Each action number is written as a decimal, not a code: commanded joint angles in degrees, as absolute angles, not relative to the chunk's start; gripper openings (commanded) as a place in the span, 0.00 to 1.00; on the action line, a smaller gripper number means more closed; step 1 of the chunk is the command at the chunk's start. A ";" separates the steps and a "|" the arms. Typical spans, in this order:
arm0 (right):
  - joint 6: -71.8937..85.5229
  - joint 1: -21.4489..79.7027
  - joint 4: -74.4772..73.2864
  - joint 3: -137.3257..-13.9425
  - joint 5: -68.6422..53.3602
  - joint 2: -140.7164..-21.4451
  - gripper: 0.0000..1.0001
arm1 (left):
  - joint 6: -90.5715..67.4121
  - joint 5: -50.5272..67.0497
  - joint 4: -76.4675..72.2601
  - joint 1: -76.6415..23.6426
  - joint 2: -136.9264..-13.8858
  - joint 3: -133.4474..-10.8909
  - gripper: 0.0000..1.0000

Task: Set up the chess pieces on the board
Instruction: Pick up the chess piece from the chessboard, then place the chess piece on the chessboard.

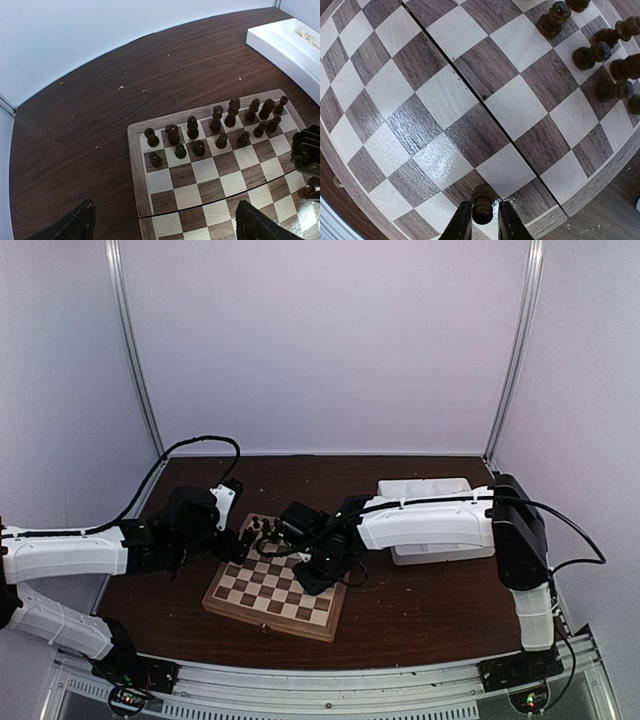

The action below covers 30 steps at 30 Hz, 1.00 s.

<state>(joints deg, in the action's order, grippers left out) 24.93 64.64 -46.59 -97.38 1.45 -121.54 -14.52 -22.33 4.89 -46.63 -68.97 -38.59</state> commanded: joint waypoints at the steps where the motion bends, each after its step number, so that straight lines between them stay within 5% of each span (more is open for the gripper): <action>1: 24.69 65.28 -47.38 -99.23 3.34 -121.91 0.15 | -14.81 -22.94 5.07 -46.31 -68.98 -38.23 0.98; 11: 23.68 64.76 -48.16 -98.82 10.41 -117.81 0.05 | -14.66 -21.92 5.71 -46.30 -69.65 -38.84 0.98; 30: 20.62 54.51 -46.56 -94.81 10.02 -111.80 0.03 | -14.97 -21.58 6.41 -46.31 -69.83 -39.28 0.98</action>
<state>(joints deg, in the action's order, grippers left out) 21.80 56.07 -48.01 -95.92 10.52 -113.49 -14.52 -22.02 6.79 -46.65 -69.45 -38.59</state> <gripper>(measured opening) 0.102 0.976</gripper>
